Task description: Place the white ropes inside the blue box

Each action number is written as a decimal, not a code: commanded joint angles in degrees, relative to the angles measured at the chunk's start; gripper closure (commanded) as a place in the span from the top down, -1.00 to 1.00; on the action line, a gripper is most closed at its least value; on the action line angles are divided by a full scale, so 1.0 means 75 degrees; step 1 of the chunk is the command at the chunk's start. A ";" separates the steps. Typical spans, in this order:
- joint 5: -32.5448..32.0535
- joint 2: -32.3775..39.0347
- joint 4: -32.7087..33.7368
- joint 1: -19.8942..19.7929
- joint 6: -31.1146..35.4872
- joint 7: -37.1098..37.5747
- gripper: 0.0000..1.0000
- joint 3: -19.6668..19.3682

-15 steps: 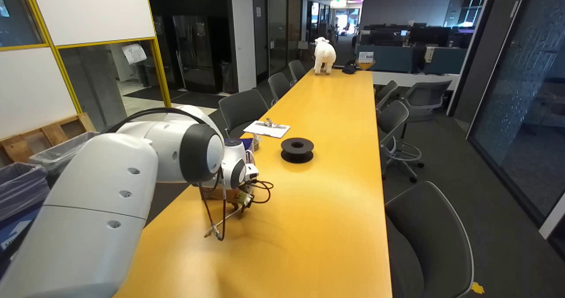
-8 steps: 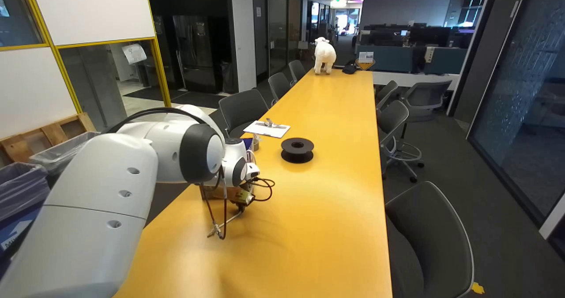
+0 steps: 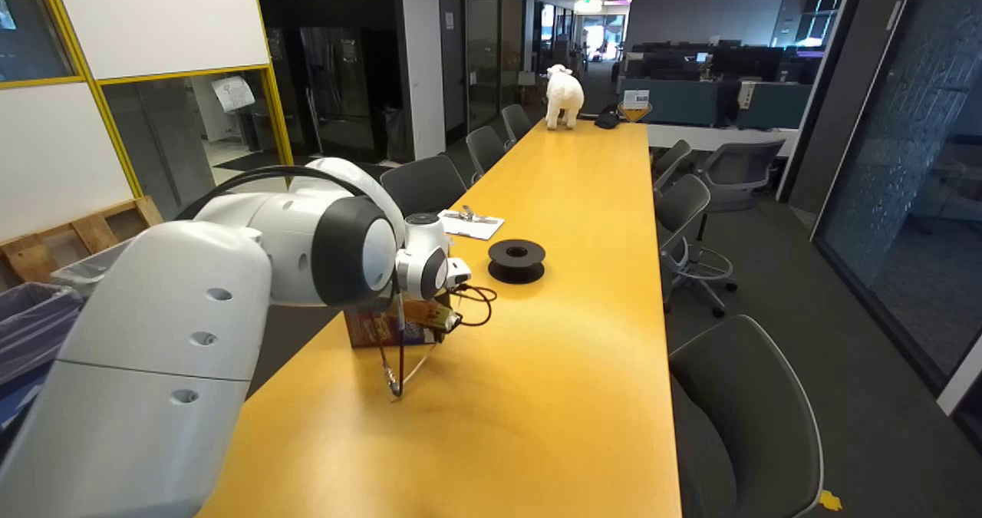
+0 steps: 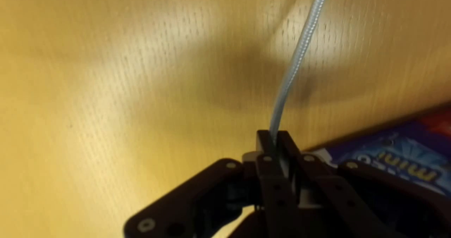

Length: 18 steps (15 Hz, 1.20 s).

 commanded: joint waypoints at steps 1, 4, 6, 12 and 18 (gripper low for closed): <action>-0.0049 -0.0898 -0.0534 0.0002 0.0291 0.0300 -0.78 -0.0130; -0.0336 -0.1477 -0.0924 0.0338 0.1212 0.1015 -0.80 -0.0606; -0.0629 -0.1918 -0.1265 0.0715 0.1840 0.1685 -0.84 -0.1089; -0.2221 -0.2590 -0.1798 0.3050 0.3214 0.4722 -0.92 -0.3777; -0.3945 -0.1891 -0.1217 0.6082 0.3531 0.8089 -0.92 -0.7249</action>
